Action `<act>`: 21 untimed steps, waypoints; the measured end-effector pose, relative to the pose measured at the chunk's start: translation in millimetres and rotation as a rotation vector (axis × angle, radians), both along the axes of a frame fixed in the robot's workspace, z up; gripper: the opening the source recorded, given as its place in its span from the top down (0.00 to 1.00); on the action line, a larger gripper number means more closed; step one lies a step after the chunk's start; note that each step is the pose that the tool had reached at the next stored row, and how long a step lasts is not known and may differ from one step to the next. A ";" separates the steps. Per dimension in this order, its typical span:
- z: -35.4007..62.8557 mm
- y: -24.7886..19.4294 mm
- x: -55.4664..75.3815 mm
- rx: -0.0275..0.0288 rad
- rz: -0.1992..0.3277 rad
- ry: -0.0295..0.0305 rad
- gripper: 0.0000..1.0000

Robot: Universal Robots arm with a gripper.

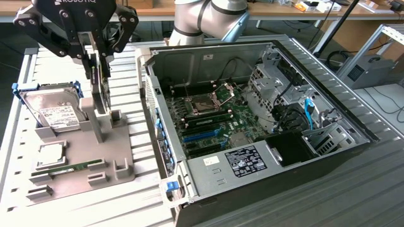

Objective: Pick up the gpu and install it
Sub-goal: 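Pick up the gpu and move the gpu toward the slot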

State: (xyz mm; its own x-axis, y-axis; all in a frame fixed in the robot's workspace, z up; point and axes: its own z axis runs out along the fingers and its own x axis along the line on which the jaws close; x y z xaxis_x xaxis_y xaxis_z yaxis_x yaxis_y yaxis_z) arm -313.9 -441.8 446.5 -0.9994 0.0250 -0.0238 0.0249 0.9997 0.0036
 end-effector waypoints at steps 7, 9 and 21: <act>0.2 0.1 6.9 -0.0003 0.000 0.0003 0.73; 0.2 0.1 13.4 -0.0002 0.000 0.0003 0.73; 0.2 0.0 73.3 -0.0003 0.000 0.0003 0.73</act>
State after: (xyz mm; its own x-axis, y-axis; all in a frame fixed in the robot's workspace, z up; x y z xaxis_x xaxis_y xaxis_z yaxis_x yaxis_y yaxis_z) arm -240.6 -441.8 446.7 -0.9994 0.0251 -0.0236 0.0250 0.9997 0.0033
